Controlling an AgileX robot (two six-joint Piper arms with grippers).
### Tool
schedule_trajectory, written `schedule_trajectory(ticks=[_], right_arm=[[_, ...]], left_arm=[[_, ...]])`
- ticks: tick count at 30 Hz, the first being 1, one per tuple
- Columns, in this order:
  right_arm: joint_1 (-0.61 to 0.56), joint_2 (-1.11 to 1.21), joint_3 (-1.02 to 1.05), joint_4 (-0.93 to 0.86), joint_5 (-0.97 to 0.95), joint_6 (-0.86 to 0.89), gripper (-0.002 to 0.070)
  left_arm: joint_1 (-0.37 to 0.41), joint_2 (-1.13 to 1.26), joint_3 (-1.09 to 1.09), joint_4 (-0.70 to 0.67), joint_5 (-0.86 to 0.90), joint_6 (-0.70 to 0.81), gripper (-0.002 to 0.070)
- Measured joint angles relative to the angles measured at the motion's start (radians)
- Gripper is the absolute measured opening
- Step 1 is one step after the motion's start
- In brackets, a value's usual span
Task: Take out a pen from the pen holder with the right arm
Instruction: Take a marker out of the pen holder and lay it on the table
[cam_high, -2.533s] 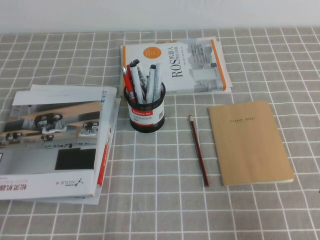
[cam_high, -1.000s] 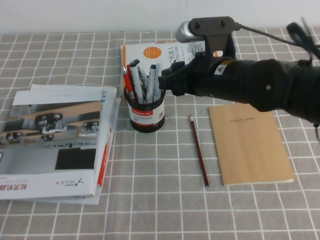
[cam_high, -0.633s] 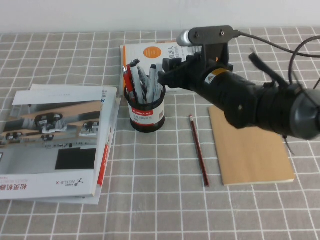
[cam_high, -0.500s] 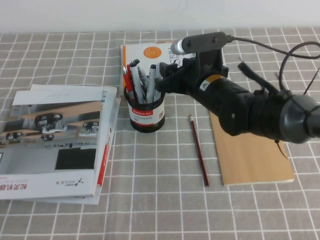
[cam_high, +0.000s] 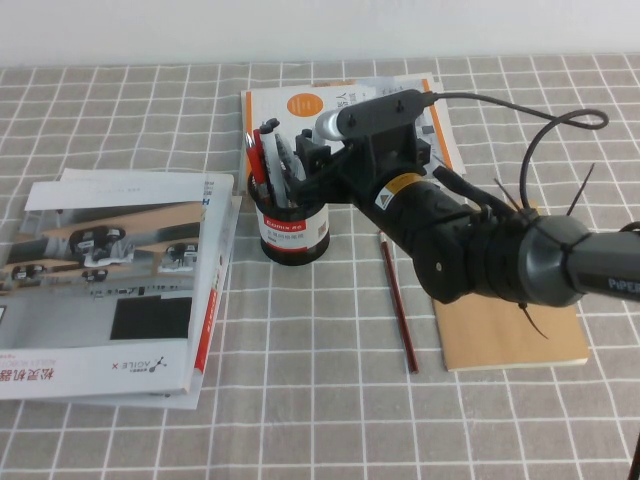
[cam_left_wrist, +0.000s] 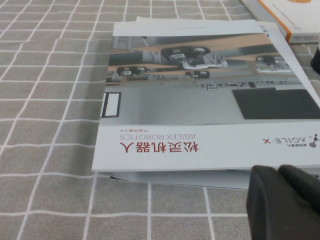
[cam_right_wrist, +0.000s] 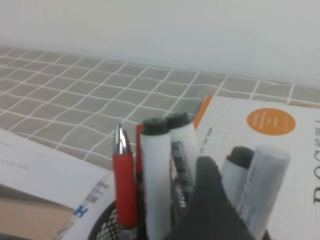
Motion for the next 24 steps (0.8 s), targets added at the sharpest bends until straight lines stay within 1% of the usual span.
schedule_trajectory(ticks=[6,17,24], right_arm=[[0.000,0.019,-0.003,0.019,-0.051,0.000,0.0406],[0.000,0.085,-0.110,0.039,-0.038,0.001,0.0407],[-0.002,0.109,-0.120,0.076,-0.019,0.003,0.0407]], left_arm=[[0.000,0.000,0.000,0.000,0.000,0.000,-0.0005],[0.000,0.000,0.000,0.000,0.000,0.000,-0.0005],[0.000,0.000,0.000,0.000,0.000,0.000,-0.0005]])
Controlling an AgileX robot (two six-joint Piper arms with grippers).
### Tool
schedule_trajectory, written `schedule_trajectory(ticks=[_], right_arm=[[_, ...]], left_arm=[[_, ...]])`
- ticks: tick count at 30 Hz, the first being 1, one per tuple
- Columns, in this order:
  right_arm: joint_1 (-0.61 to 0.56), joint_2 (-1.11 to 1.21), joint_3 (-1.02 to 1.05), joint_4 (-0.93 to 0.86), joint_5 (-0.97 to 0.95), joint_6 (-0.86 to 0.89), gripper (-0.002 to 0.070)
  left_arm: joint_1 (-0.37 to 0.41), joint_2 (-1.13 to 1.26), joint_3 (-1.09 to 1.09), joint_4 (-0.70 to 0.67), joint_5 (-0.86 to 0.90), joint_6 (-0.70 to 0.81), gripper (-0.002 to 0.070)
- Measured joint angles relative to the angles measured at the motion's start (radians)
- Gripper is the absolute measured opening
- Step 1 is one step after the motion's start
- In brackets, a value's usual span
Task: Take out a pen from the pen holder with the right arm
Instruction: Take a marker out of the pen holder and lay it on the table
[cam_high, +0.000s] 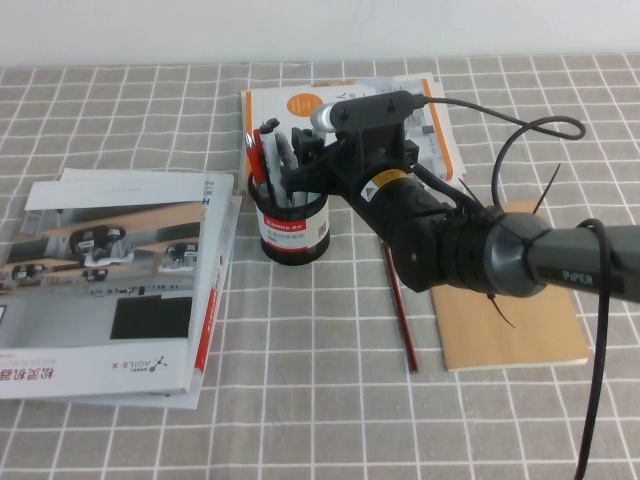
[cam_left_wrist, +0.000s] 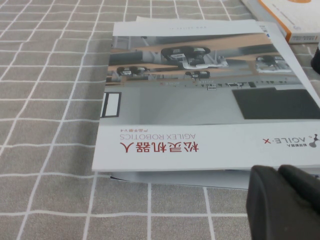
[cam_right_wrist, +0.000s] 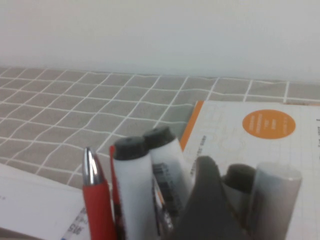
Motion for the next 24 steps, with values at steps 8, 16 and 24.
schedule_trajectory(ticks=[8,16,24], right_arm=[[0.000,0.013,-0.002,0.013,-0.004,0.002,0.0407],[0.000,0.041,-0.029,0.017,-0.012,0.005,0.0407],[0.000,0.050,-0.041,0.017,-0.011,0.005,0.0350]], left_arm=[[0.000,0.000,0.000,0.000,0.000,0.000,-0.0005],[0.000,0.000,0.000,0.000,0.000,0.000,-0.0005],[0.000,0.000,0.000,0.000,0.000,0.000,-0.0005]])
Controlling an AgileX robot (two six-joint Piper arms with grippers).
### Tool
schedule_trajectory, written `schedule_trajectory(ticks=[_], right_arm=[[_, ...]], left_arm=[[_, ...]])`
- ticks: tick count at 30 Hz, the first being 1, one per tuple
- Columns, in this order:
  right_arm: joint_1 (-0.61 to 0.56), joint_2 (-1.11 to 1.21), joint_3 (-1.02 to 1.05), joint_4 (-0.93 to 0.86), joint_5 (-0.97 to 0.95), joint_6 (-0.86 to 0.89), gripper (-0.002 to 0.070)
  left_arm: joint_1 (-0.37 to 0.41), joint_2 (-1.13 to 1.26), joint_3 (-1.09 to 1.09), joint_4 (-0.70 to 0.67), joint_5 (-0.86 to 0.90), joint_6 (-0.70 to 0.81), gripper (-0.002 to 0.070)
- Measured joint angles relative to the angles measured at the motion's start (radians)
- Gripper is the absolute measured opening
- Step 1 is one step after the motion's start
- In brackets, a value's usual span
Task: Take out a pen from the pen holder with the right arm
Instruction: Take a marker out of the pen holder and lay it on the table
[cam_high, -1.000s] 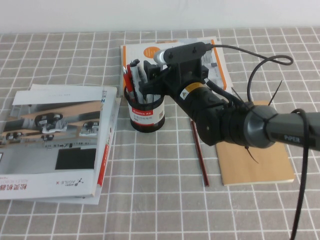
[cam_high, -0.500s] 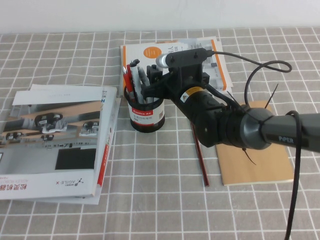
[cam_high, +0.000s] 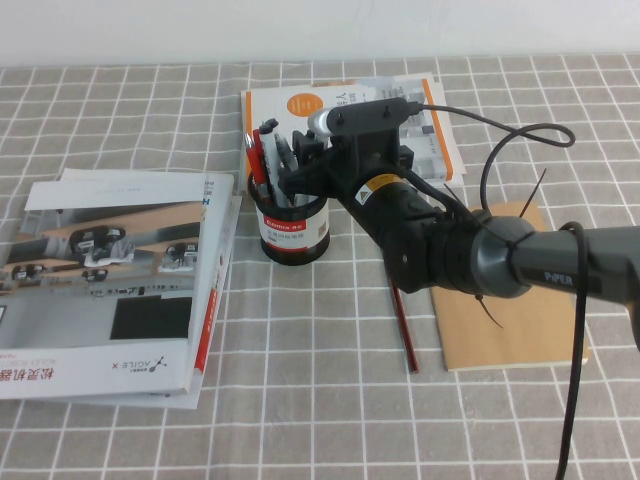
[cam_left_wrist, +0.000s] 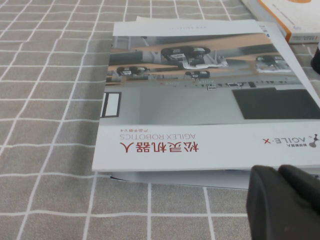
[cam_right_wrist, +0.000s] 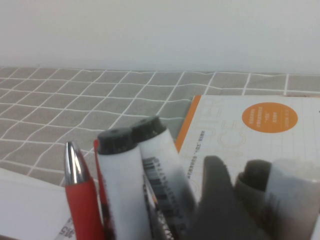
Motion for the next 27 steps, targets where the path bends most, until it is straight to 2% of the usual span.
schedule_trajectory(ticks=[5,8,27], right_arm=[[0.000,0.000,0.000,0.000,0.002,0.001,0.0251],[0.000,0.000,0.000,0.000,0.002,0.001,0.0229],[0.000,-0.044,0.000,-0.020,0.062,0.000,0.0257]], left_arm=[[0.000,0.000,0.000,0.000,0.000,0.000,-0.0005],[0.000,0.000,0.000,0.000,0.000,0.000,-0.0005],[0.000,0.000,0.000,0.000,0.000,0.000,-0.0005]])
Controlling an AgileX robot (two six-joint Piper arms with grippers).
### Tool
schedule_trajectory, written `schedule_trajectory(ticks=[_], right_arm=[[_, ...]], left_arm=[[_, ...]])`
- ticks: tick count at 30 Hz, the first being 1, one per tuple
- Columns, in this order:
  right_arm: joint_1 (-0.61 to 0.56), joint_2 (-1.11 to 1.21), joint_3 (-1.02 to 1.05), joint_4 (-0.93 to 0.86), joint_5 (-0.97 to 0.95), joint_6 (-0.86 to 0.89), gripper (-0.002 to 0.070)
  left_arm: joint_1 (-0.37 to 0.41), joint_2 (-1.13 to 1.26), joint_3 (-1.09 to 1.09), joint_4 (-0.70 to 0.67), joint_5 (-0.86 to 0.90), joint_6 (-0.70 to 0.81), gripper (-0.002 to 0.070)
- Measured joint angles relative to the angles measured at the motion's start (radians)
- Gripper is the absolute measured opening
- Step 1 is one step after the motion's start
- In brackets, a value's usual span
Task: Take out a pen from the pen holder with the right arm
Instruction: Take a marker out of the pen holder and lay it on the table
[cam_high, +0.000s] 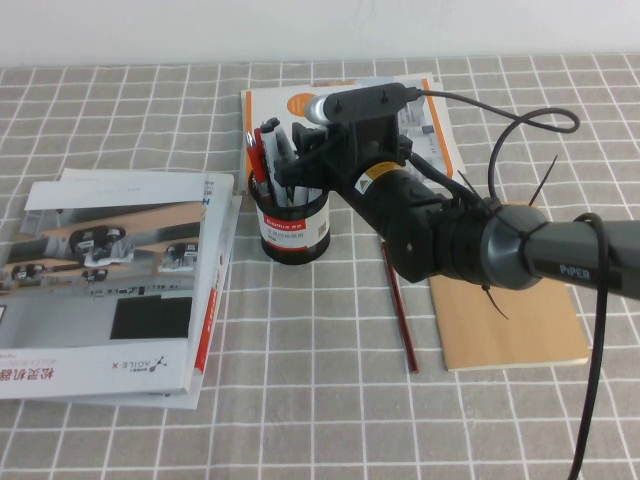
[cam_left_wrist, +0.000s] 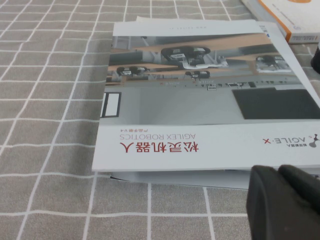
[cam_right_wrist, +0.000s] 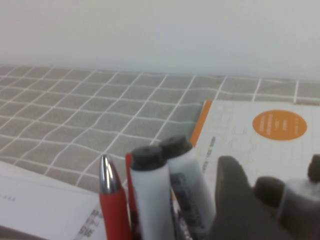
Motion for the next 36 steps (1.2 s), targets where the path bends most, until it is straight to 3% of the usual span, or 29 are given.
schedule_trajectory(ticks=[9,21,36], right_arm=[[0.000,0.000,0.000,0.000,0.021,0.000,0.0238],[0.000,-0.002,0.000,-0.008,0.003,0.000,0.0078],[0.000,-0.048,0.000,-0.041,-0.003,0.000,0.0080]], left_arm=[[0.000,0.000,0.000,0.000,0.000,0.000,-0.0005],[0.000,0.000,0.000,0.000,0.000,0.000,-0.0005],[0.000,0.000,0.000,0.000,0.000,0.000,-0.0005]])
